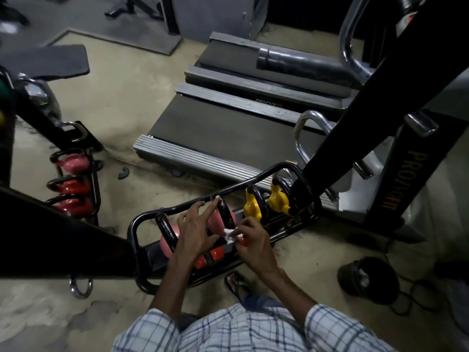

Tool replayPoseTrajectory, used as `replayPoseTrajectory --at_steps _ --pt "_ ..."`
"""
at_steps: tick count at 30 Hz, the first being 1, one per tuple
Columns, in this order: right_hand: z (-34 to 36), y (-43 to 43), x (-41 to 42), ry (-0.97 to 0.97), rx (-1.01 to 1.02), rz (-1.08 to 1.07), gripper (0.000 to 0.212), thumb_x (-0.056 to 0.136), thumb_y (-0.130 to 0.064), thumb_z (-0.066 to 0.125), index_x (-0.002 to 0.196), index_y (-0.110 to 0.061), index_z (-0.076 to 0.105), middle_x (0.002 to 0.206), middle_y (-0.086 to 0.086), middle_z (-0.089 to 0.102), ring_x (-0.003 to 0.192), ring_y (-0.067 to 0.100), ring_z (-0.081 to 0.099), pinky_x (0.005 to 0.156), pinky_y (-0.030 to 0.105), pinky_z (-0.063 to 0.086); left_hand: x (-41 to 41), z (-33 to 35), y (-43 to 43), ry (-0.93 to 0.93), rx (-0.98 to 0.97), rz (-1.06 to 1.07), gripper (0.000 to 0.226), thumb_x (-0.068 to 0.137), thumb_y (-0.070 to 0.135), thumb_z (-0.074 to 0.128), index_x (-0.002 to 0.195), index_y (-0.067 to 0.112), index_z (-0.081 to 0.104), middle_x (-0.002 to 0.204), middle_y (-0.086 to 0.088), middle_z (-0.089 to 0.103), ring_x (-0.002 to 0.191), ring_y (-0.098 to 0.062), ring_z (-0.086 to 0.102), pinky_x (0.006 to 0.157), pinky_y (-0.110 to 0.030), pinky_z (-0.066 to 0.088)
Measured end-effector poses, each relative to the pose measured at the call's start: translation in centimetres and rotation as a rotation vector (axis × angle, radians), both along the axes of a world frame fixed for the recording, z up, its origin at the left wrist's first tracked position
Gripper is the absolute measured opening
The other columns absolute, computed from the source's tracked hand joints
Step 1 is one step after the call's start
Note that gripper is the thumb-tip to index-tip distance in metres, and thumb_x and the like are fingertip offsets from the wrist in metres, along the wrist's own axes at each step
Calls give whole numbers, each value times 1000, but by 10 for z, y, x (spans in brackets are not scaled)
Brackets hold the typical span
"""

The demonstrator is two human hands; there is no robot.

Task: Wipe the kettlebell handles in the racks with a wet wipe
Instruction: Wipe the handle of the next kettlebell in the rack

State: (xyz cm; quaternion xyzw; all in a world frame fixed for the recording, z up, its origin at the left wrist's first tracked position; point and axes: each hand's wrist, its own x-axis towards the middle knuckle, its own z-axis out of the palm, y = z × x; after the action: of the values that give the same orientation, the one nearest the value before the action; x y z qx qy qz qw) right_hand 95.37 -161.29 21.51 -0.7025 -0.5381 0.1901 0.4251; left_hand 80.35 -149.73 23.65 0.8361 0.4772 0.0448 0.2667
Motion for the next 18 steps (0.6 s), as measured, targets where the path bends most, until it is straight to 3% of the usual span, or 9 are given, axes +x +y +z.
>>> replayPoseTrajectory --at_steps 5,11,15,18 --pt "-1 1 0 400 -45 -112 10 84 0 75 85 -8 68 87 -6 71 91 -1 69 76 14 51 1 6 -2 -20 -3 59 110 64 58 87 154 48 26 154 -9 37 143 -26 32 116 -49 23" --pt "-29 15 7 441 -152 -145 10 89 -17 71 99 -21 71 95 -8 73 91 9 70 78 30 57 3 8 -5 58 62 65 109 63 60 85 154 47 26 151 -10 42 141 -27 35 116 -51 25" --pt "-21 28 16 524 -291 -9 16 91 -11 68 101 -20 77 91 -14 75 89 -3 70 78 22 54 0 8 -4 72 62 55 111 62 62 84 154 49 25 151 -9 40 141 -26 35 115 -51 26" --pt "-14 40 22 547 -357 199 13 89 -34 70 93 -25 80 90 1 78 91 19 74 81 43 58 0 10 -5 101 77 42 112 61 64 83 154 49 23 152 -9 40 142 -26 34 114 -49 24"
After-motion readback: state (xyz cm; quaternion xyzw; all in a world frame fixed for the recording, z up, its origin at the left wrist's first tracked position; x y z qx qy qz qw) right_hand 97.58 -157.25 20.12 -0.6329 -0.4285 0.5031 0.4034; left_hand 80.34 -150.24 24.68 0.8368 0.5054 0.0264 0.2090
